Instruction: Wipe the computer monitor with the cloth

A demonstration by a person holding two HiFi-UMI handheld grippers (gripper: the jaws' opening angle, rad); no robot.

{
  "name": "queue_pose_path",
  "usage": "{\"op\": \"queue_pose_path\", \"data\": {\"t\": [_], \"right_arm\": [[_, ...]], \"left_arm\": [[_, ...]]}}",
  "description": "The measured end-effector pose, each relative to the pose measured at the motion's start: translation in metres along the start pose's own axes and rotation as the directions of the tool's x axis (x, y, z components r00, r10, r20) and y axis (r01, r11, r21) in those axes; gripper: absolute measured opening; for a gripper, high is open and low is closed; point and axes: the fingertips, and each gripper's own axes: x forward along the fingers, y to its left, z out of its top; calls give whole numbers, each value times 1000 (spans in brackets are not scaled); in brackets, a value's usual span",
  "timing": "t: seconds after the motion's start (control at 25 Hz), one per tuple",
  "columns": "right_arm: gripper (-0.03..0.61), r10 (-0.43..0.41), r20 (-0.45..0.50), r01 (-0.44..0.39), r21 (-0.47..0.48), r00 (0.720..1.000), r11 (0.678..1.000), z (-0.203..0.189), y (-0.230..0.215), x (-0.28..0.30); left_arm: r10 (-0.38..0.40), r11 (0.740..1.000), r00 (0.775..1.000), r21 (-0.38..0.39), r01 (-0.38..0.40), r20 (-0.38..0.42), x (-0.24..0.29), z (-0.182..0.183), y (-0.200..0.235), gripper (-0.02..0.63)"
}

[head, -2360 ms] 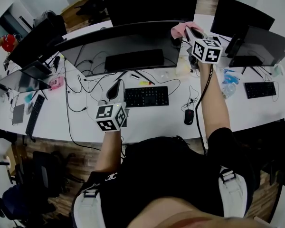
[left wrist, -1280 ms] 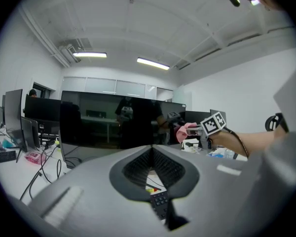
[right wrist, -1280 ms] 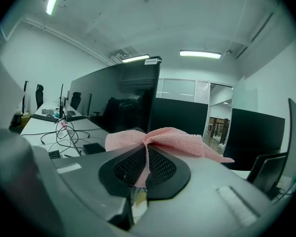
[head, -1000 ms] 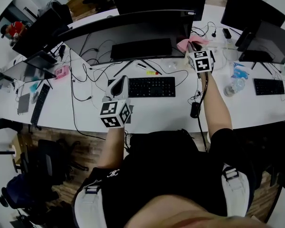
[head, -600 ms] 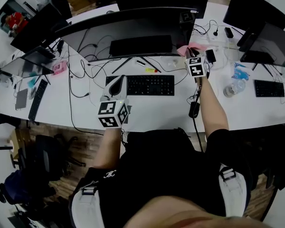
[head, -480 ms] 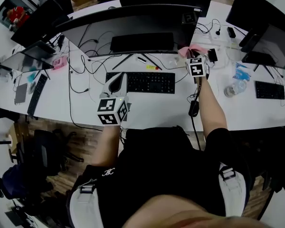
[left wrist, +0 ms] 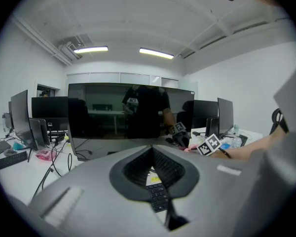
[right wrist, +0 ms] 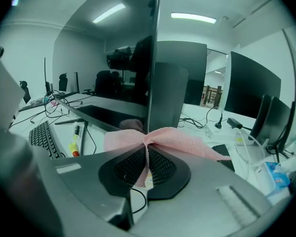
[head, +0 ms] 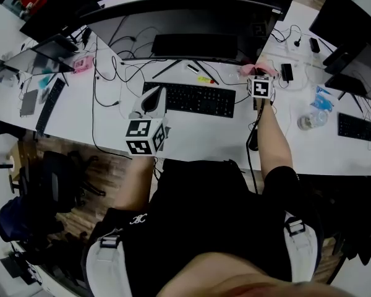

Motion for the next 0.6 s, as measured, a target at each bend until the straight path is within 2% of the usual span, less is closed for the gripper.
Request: {"op": "queue_pose_path", "data": {"t": [0.24, 0.6], "right_arm": [[8, 55, -22, -54, 59, 998, 997, -10, 23, 9], [9, 78, -1, -77, 117, 997, 990, 4, 67, 17]], "left_arm": [[11, 1000, 1000, -12, -11, -11, -2, -6, 8, 49], [56, 997, 998, -56, -56, 1, -16, -13, 41, 49]]}}
